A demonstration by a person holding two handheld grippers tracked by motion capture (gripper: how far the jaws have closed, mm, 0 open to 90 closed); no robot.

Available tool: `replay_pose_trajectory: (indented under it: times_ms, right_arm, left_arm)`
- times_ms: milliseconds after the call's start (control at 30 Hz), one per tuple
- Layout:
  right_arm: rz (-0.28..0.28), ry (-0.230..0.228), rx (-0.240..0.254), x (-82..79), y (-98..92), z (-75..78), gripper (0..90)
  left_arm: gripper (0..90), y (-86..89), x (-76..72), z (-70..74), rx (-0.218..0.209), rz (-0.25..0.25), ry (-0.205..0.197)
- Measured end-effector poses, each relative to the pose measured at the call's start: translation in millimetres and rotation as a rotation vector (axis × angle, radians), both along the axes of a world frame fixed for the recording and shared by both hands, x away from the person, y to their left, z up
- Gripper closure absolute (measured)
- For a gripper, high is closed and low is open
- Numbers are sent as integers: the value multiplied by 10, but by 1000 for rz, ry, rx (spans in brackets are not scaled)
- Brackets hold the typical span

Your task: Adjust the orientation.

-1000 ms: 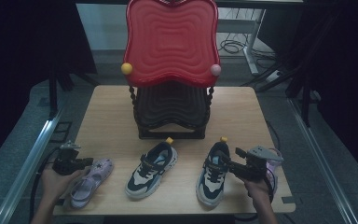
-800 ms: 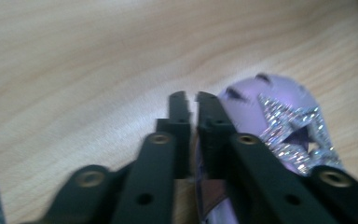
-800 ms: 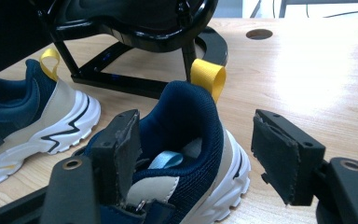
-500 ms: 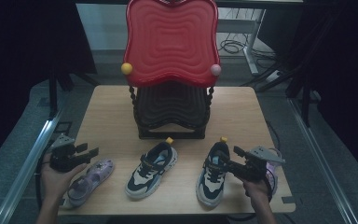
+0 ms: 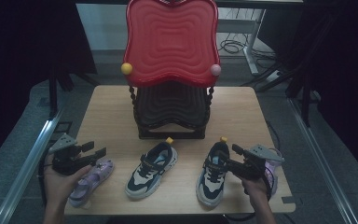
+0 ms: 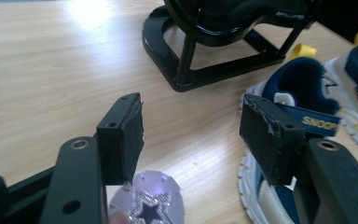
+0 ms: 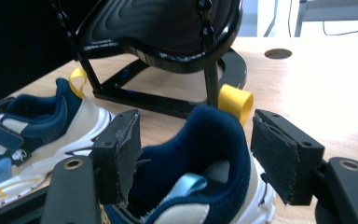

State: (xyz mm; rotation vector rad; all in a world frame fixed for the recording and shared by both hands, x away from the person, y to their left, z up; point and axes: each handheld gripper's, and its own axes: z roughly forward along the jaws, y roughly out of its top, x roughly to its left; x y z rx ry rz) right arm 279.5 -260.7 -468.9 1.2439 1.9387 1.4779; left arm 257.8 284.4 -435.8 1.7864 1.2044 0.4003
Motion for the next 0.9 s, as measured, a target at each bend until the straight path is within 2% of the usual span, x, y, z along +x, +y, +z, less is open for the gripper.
replay_pose_trajectory:
  times_ms: [100, 133, 200, 267, 333, 500, 567, 667, 733, 800, 900]
  right_arm:
    - [3, -12, -11, 9, 32, 23, 336]
    - [3, -11, -13, 10, 42, 22, 336]
    - [7, -13, -19, 13, 48, 11, 336]
    - [17, -13, 2, 14, 48, 6, 336]
    - [24, -7, 27, 18, 44, 15, 338]
    - [-16, -8, 36, 30, 41, 75, 337]
    - [-50, -20, 37, 26, 22, 122, 338]
    - [-58, -22, 30, 21, 12, 142, 338]
    - [-64, -38, 23, -8, -2, 174, 347]
    - [-62, -59, 13, -46, -32, 198, 365]
    - [-42, -59, -8, -88, -101, 205, 378]
  left_arm:
    - [397, 15, -3, -5, -23, -6, 5]
    - [397, 5, -4, -5, -43, -19, 8]
    - [395, -28, -14, -1, -30, -31, 4]
    - [395, -41, -20, 2, -23, -35, 2]
    - [396, -24, -26, -1, -39, -36, -2]
    - [399, 61, -71, 39, -85, -25, -27]
    - [399, 103, -102, 71, -93, -20, -39]
    - [399, 123, -116, 78, -88, -16, -42]
    - [399, 117, -128, 76, -67, -3, -32]
    - [398, 83, -133, 68, -53, -18, -23]
    - [396, 32, -140, 57, -36, -39, -10]
